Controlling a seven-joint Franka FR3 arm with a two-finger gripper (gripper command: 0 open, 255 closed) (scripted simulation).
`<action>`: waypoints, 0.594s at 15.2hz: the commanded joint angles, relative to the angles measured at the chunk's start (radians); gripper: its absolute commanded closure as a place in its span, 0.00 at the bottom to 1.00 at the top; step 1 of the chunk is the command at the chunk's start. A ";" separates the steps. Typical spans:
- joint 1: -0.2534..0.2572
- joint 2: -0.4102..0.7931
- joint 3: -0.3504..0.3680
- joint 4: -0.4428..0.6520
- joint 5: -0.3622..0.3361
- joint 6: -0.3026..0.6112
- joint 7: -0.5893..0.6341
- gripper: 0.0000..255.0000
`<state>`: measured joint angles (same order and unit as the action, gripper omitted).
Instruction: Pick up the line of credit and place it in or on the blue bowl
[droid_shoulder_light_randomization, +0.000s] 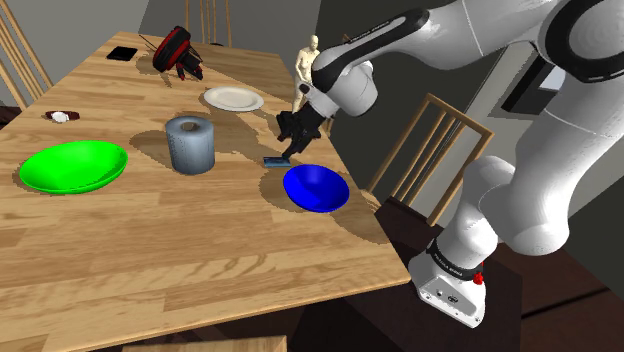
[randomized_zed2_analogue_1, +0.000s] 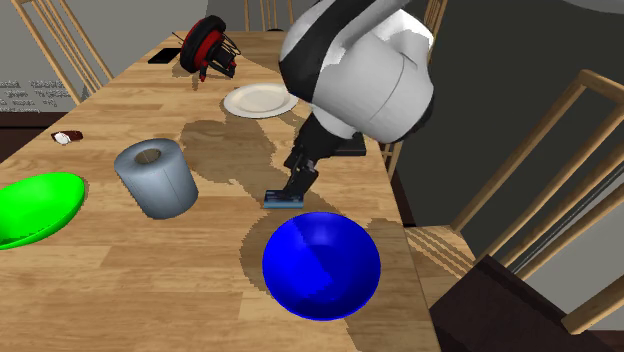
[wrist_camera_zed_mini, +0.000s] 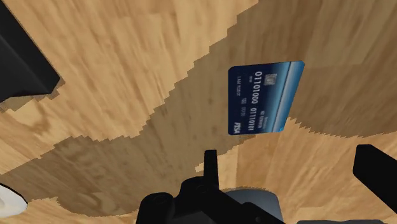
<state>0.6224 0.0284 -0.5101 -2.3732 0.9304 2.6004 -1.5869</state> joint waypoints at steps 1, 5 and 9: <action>0.002 0.059 0.009 0.042 0.090 -0.010 -0.101 0.00; 0.000 0.122 0.030 0.071 0.167 -0.002 -0.150 0.00; -0.003 0.177 0.050 0.099 0.231 0.004 -0.190 0.00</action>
<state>0.6201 0.1944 -0.4651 -2.2793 1.1462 2.6018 -1.7677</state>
